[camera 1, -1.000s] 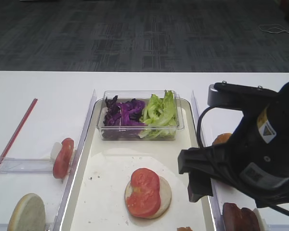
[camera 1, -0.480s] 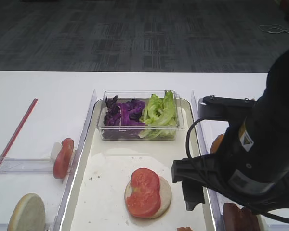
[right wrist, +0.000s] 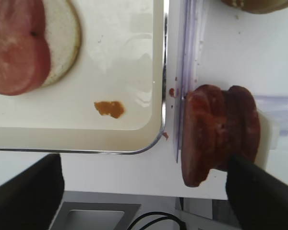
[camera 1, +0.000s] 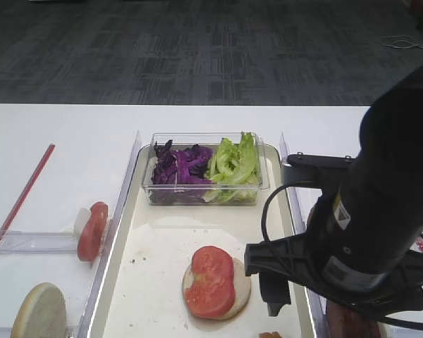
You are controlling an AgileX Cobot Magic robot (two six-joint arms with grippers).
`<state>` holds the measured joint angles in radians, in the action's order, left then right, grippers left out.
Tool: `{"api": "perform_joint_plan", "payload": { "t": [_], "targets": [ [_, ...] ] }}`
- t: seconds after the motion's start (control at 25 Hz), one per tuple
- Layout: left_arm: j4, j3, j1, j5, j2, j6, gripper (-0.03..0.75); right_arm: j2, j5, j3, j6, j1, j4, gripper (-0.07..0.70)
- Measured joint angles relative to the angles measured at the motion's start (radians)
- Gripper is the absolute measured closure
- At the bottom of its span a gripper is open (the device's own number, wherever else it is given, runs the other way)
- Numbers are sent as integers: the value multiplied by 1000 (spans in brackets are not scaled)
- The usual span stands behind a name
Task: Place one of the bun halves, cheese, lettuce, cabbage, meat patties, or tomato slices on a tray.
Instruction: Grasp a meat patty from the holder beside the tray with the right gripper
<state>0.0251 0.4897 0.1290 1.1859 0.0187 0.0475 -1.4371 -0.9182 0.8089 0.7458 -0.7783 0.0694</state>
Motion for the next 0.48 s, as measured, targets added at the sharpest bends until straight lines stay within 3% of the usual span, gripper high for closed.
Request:
{"api": "perform_joint_plan", "payload": {
  "t": [0.28, 0.48],
  "targets": [
    [0, 0, 0, 0, 0, 0, 365, -29, 14, 0, -6, 0, 2, -48],
    [0, 0, 0, 0, 0, 0, 365, -32, 51, 0, -8, 0, 21, 5]
  ]
}}
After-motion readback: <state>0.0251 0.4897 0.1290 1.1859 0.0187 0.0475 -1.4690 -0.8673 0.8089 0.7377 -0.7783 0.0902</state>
